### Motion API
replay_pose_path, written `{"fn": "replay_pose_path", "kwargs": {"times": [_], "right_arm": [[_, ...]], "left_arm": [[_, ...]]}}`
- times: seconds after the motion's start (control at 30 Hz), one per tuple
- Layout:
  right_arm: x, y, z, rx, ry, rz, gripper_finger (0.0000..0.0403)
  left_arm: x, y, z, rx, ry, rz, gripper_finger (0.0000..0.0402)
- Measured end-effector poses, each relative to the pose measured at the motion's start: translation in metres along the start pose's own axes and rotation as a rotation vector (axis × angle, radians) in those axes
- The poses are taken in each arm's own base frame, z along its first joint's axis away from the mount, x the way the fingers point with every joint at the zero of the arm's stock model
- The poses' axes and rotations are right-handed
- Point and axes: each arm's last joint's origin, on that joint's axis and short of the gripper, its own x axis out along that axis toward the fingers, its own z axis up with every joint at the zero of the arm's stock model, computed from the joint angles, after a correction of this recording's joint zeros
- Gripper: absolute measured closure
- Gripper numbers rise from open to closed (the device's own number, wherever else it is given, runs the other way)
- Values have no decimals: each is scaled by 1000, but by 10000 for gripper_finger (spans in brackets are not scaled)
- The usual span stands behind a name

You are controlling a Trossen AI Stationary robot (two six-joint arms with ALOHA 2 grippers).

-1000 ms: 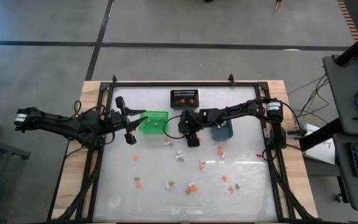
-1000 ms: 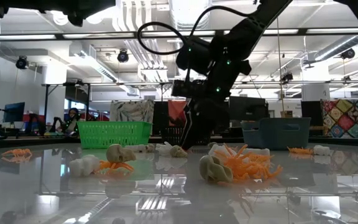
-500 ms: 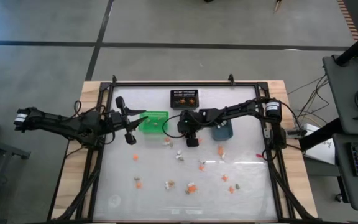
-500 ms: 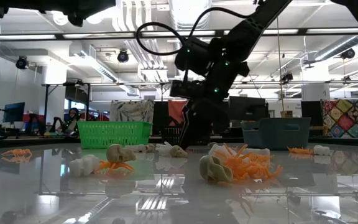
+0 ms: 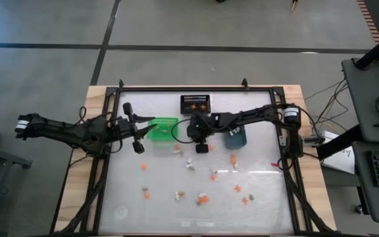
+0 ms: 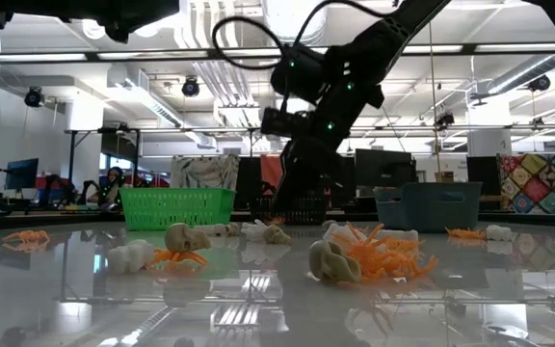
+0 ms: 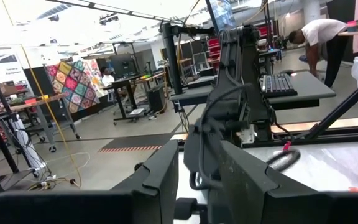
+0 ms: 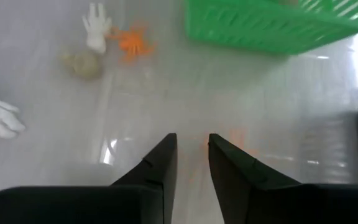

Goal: Sort Halloween decoration
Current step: Put the orange spider toy into the black bin

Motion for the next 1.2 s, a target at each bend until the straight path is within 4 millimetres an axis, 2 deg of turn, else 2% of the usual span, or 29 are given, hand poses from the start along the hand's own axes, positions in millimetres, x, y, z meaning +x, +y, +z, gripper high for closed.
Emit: {"fn": "replay_pose_path", "kwargs": {"times": [0.27,0.53,0.7,0.9,1.07,1.2], "right_arm": [[-10,0,4,32,-10,0,338],[-11,-7,3,120,-7,-76,338],[-8,-17,4,247,-109,-123,341],[-5,-16,4,349,-182,-159,355],[1,-14,-12,439,-215,-256,369],[4,-13,-20,492,-280,-261,379]], "left_arm": [[0,0,0,0,0,0,304],[0,0,0,0,1,0,304],[0,0,0,-1,0,0,304],[0,0,0,1,1,0,304],[0,0,0,3,0,0,304],[0,0,0,3,2,0,304]]}}
